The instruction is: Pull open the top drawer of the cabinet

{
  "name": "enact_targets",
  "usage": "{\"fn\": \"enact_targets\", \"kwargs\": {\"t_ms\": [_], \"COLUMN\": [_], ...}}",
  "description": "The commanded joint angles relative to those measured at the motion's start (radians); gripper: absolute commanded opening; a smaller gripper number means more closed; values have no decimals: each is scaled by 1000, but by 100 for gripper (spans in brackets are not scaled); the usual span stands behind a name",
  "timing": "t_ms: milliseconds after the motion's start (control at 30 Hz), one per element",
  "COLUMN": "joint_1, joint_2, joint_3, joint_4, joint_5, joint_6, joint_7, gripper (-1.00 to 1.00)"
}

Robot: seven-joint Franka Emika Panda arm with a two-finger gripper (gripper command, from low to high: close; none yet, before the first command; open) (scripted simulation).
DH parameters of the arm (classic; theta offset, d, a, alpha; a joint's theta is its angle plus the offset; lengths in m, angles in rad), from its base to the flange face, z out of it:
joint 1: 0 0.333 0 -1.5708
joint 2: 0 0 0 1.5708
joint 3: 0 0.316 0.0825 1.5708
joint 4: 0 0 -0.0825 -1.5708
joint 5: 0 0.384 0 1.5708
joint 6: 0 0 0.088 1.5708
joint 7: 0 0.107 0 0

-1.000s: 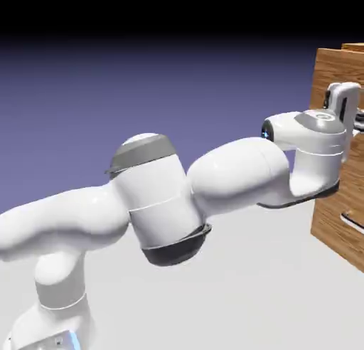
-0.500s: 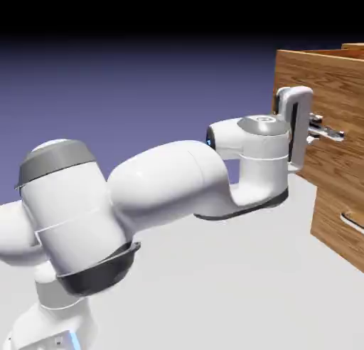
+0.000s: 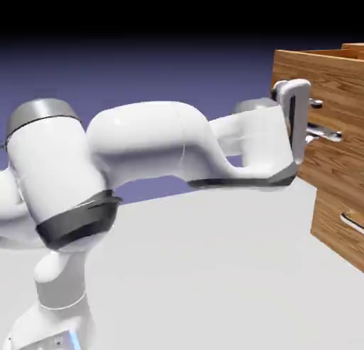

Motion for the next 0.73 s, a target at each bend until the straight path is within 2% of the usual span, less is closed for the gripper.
{"fn": "enact_targets", "kwargs": {"t_ms": [0,300,467,500,700], "joint_1": [12,64,-47,-47,-202], "joint_2": [-31,-313,-381,-381,-403], "joint_3": [-2,3,46,46,101], "joint_4": [-2,-75,-213,-213,-354], "joint_5": [15,160,214,214,257], "joint_6": [-11,-115,-139,-139,-128], "joint_7": [-44,-435,-506,-506,-506], "gripper": [-100,-100,-100,100,100]}}
